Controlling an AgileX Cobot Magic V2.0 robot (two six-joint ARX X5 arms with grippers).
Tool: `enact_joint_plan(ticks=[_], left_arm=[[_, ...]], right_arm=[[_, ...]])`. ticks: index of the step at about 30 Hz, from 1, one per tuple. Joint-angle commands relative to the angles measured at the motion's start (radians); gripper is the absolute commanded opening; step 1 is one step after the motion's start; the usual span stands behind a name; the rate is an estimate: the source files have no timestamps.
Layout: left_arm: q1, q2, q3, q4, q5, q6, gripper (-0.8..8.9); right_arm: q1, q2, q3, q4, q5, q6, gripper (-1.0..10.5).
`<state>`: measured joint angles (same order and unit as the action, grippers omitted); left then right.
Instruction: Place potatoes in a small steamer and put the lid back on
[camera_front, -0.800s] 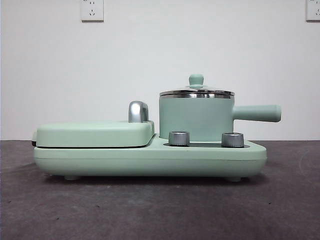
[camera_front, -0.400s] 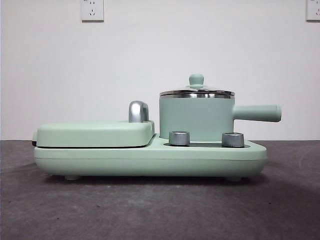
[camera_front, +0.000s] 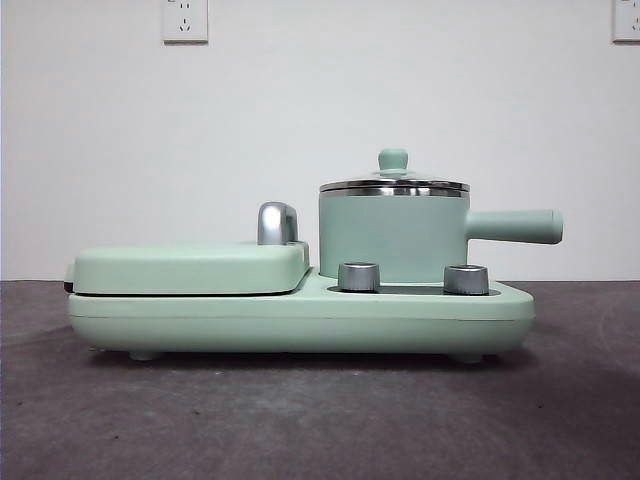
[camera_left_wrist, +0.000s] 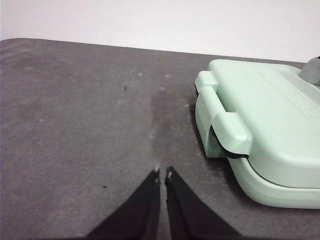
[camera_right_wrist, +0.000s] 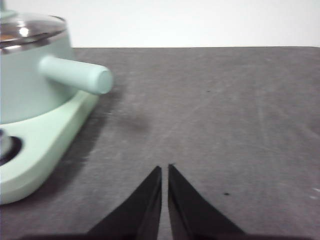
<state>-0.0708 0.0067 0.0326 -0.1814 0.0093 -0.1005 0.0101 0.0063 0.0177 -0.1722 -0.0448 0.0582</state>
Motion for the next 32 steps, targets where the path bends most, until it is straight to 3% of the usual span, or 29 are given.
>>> enact_joint_plan(ticks=[1, 4, 32], left_arm=[[-0.002, 0.001, -0.020, -0.006, -0.002, -0.005, 0.22], [-0.002, 0.001, -0.019, -0.006, -0.002, -0.005, 0.22], [-0.002, 0.001, -0.019, -0.006, -0.002, -0.005, 0.22]], right_arm=[[-0.023, -0.003, -0.006, -0.005, 0.013, -0.018, 0.2], [-0.048, -0.003, -0.006, -0.003, 0.049, -0.015, 0.2], [-0.058, -0.003, -0.006, 0.016, 0.045, -0.014, 0.2]])
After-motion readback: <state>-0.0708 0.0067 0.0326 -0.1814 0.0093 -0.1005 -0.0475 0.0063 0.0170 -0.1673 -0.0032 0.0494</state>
